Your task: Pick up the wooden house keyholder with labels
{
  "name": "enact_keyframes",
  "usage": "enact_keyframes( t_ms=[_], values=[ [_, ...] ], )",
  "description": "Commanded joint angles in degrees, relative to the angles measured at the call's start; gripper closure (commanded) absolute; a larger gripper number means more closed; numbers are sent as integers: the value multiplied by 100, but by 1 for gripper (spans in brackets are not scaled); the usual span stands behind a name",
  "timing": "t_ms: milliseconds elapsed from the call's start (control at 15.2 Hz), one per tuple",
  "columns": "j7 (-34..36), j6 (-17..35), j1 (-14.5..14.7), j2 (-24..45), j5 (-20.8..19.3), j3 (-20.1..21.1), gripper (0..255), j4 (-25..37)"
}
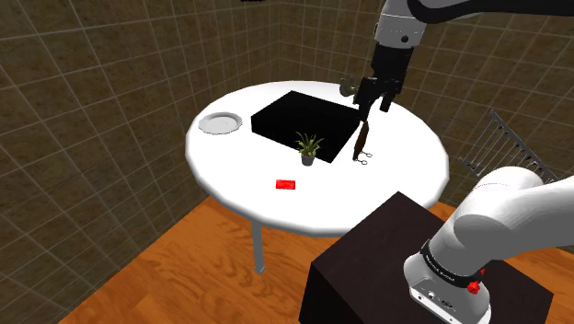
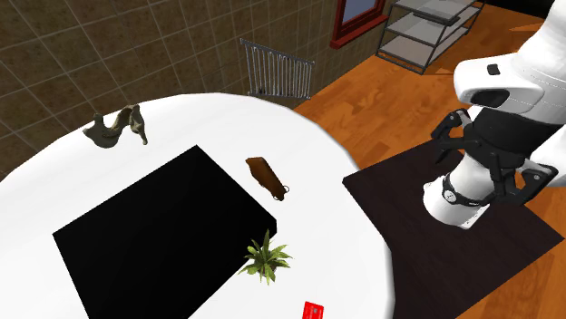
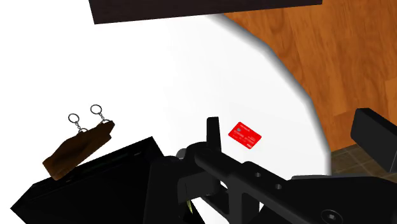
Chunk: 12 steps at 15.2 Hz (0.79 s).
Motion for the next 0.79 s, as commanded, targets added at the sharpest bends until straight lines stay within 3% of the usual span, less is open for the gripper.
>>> enact_keyframes(
  t_ms=[0,726],
  values=[
    [0,0,0,0,0,0,0,0],
    [-1257,1510,-422,943,-609,-1029,0,-679]
  ],
)
